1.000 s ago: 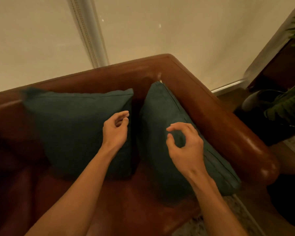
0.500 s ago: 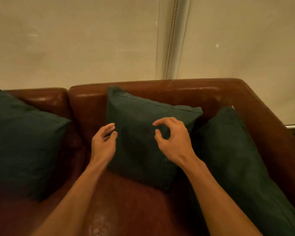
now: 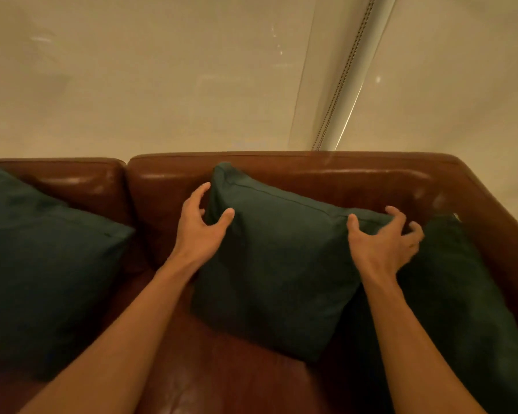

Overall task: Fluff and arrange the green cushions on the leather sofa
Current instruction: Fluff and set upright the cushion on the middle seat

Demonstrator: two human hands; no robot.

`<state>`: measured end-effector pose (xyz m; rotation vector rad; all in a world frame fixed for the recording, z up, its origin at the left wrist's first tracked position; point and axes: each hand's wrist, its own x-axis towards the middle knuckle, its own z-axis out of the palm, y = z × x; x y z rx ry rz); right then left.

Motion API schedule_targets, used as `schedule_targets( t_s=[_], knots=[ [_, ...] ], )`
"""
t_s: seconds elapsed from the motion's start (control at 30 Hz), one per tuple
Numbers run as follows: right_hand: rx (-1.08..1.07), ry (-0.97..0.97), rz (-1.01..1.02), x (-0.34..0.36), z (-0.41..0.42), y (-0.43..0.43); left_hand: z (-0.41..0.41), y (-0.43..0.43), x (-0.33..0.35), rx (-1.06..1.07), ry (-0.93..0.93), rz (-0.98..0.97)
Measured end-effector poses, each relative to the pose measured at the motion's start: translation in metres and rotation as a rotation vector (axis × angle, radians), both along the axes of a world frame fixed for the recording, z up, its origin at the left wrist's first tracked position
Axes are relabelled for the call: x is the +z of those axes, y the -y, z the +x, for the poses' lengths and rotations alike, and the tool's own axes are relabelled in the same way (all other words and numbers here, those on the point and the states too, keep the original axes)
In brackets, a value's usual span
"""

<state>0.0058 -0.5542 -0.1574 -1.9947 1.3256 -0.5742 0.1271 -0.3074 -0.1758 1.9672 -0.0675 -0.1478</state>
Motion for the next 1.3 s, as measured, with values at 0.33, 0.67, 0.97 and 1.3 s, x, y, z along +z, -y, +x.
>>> schedule_targets(
  t_s=[0.33, 0.67, 0.97, 1.3],
  knots=[
    [-0.172, 0.344, 0.396, -0.032, -0.005, 0.015, 0.052, 0.025, -0.010, -0.059, -0.174, -0.052],
    [0.002, 0.224, 0.283, -0.010, -0.021, 0.018, 0.027, 0.024, -0.003, 0.270, -0.139, -0.056],
    [1.023, -0.068, -0.082, 0.062, 0.033, -0.065, -0.021, 0.027, 0.055, 0.315, 0.117, -0.107],
    [1.052, -0.085, -0.191, 0.071, 0.048, -0.093, -0.029, -0.005, 0.079, 0.044, 0.022, -0.068]
  ],
)
